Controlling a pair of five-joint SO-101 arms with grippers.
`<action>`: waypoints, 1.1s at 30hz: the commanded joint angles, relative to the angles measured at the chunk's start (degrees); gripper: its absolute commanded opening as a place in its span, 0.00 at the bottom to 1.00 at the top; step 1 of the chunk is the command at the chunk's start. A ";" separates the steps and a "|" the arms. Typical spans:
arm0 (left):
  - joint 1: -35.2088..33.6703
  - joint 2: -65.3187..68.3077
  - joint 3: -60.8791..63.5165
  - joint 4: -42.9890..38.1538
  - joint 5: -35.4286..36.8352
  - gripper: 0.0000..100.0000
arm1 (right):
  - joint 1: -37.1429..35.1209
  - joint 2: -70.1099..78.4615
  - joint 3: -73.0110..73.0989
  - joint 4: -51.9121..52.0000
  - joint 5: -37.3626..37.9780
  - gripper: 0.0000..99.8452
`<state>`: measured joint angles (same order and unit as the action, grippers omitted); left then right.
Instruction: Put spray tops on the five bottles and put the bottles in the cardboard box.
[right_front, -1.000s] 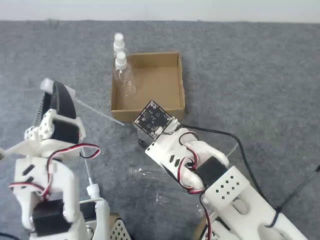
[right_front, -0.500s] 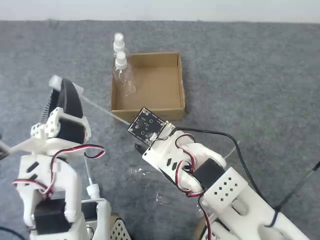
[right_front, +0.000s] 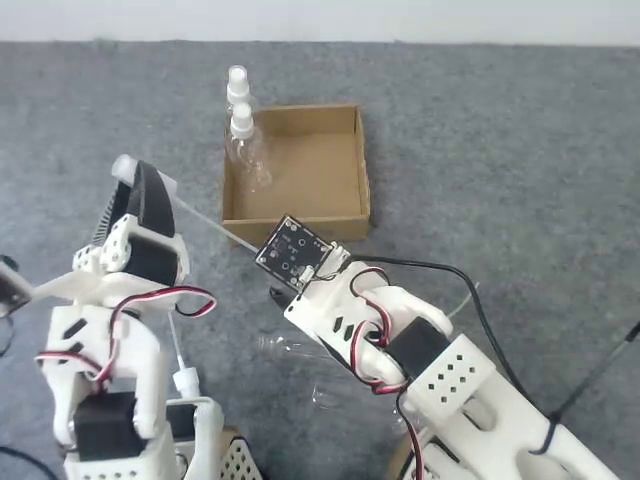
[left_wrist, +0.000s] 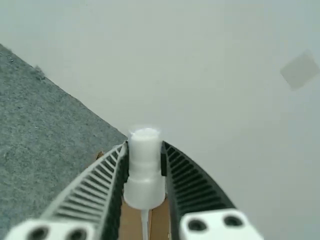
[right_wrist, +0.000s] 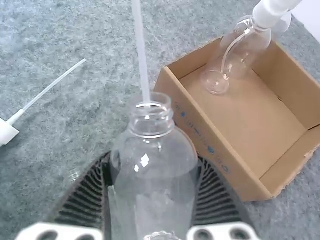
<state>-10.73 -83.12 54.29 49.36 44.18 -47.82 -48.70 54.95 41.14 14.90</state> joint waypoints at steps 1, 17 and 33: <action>2.64 -0.35 0.48 -1.23 0.00 0.01 | -0.22 -2.24 -0.62 -1.01 0.97 0.01; 8.35 -0.44 4.26 0.00 -2.64 0.01 | 0.04 -2.68 0.35 -2.33 0.97 0.01; 17.32 -0.44 7.87 0.35 -5.45 0.01 | 0.13 -2.68 0.35 -2.24 0.97 0.01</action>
<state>6.24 -82.51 62.55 49.36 39.60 -47.74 -48.88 56.09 40.62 14.90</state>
